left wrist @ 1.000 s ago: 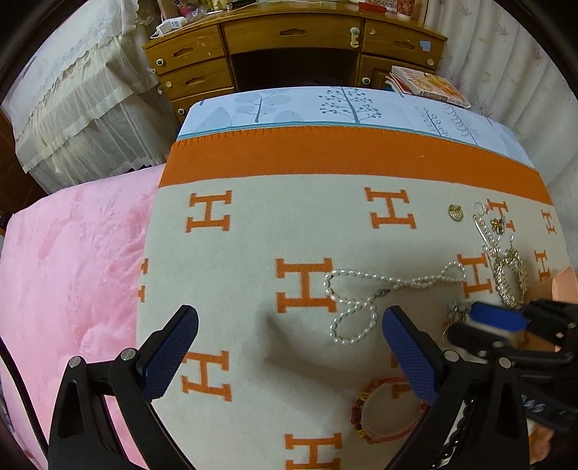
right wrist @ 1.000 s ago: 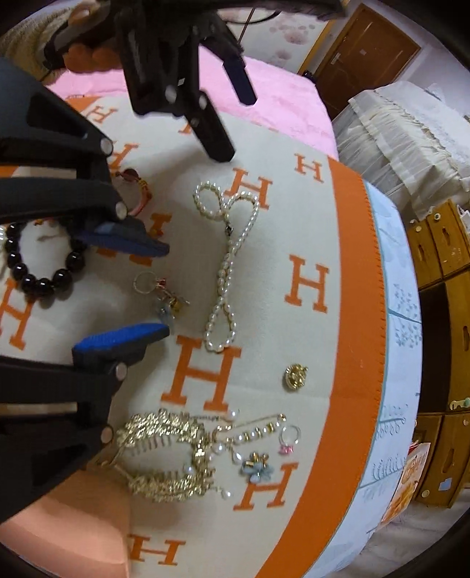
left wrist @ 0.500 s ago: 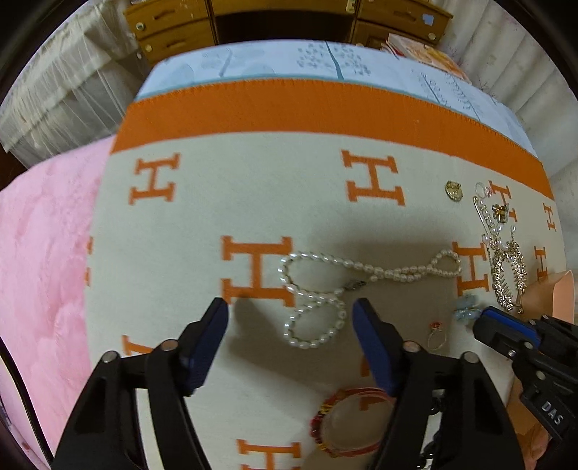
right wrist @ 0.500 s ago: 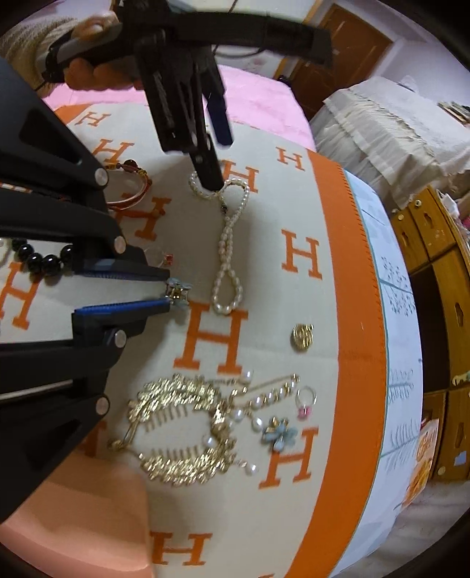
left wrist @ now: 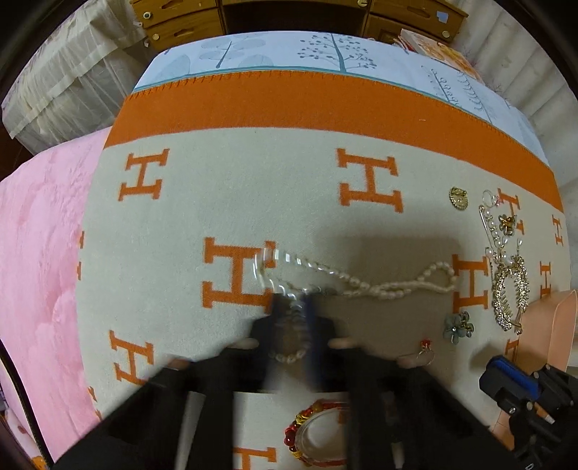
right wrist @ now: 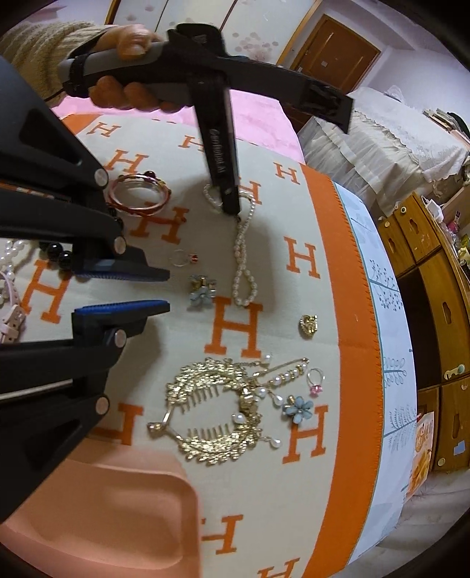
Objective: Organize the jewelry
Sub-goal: 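Reach the left tool to the long pearl necklace and grasp it, then carry the pearl necklace with the left tool into the pink tray and release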
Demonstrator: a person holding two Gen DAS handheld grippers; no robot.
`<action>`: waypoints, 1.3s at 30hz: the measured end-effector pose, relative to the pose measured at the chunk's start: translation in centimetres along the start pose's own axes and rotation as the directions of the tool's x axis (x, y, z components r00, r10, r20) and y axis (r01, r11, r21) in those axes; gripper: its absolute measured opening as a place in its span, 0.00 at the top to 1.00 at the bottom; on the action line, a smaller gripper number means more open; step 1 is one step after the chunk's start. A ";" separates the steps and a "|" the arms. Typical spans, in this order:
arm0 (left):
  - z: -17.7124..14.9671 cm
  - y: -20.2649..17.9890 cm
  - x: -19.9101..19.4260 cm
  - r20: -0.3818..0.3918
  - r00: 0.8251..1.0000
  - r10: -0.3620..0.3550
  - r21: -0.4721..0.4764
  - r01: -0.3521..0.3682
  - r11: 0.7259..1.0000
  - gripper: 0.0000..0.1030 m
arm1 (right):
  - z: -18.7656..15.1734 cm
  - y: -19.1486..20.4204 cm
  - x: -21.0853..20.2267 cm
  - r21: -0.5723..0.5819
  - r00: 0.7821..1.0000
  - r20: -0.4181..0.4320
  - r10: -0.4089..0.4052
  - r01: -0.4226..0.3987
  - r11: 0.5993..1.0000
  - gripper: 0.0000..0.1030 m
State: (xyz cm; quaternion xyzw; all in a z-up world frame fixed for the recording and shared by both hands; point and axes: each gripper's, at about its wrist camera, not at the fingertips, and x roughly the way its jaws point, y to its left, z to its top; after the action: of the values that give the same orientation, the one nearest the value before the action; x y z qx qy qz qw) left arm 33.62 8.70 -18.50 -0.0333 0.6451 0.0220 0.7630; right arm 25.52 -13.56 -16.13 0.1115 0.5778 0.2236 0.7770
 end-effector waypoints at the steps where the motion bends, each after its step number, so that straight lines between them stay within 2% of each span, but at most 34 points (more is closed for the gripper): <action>1: -0.1 0.0 -0.1 0.001 1.000 0.000 -0.002 0.000 1.000 0.96 | -0.2 -0.1 -0.1 -0.003 1.000 0.001 0.002 -0.002 1.000 0.90; 4: -0.4 0.3 -0.4 0.016 1.000 -0.018 -0.035 0.018 0.999 0.98 | -0.7 -0.3 -0.9 -0.007 1.000 0.013 0.013 -0.013 1.000 0.90; 8: -1.4 1.4 -2.0 0.075 0.996 -0.041 -0.082 0.047 0.996 0.98 | -1.3 -0.5 -3.1 -0.022 0.998 0.054 0.026 -0.025 0.999 0.90; 11: -2.2 1.1 -5.0 0.142 0.988 -0.056 -0.085 0.069 0.994 0.98 | -1.8 -0.4 -5.4 -0.046 0.994 0.108 0.029 -0.024 0.999 0.90; 14: -3.3 0.3 -8.9 0.217 0.973 -0.082 -0.064 0.098 0.993 0.98 | -2.4 -0.5 -8.2 -0.063 0.984 0.175 0.034 -0.023 0.998 0.90; 20: -6.0 -3.9 -17.9 0.363 0.916 -0.171 0.040 0.168 0.985 0.98 | -3.6 -1.3 -13.2 -0.065 0.956 0.290 0.050 -0.033 0.997 0.90; 22: -7.3 -6.0 -21.2 0.410 0.886 -0.216 0.102 0.191 0.976 0.98 | -4.1 -1.9 -14.8 -0.063 0.946 0.319 0.054 -0.035 0.997 0.90; 24: -8.3 -7.5 -23.4 0.438 0.863 -0.251 0.146 0.207 0.967 0.98 | -4.4 -2.6 -15.9 -0.059 0.940 0.337 0.054 -0.036 0.998 0.90; 27: -9.9 -10.8 -26.9 0.474 0.821 -0.319 0.225 0.238 0.945 0.97 | -5.0 -4.1 -17.0 -0.043 0.939 0.334 0.079 -0.069 0.997 0.90; 31: -11.9 -14.6 -29.8 0.475 0.782 -0.402 0.315 0.275 0.908 0.97 | -6.0 -6.9 -17.0 0.021 0.944 0.306 0.123 -0.135 0.991 0.90; 33: -12.7 -16.2 -30.6 0.473 0.768 -0.433 0.348 0.289 0.892 0.97 | -6.8 -8.0 -16.8 0.052 0.945 0.299 0.130 -0.152 0.987 0.90; 36: -13.2 -18.6 -30.7 0.450 0.759 -0.472 0.385 0.312 0.869 0.97 | -8.1 -9.8 -16.3 0.098 0.948 0.286 0.142 -0.177 0.979 0.90; 37: -13.2 -19.2 -30.5 0.445 0.759 -0.475 0.390 0.313 0.866 0.97 | -8.4 -10.3 -16.1 0.113 0.950 0.281 0.138 -0.176 0.978 0.90; 39: -13.2 -21.0 -29.2 0.421 0.774 -0.474 0.404 0.308 0.862 0.97 | -9.0 -11.4 -15.5 0.150 0.955 0.262 0.139 -0.183 0.972 0.90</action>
State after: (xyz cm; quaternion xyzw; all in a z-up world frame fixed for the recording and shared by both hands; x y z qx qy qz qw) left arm 17.42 -12.95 8.63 -0.0405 0.3952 -0.2333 0.8876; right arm 15.89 -31.72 -10.69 0.2527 0.4816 0.2196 0.8099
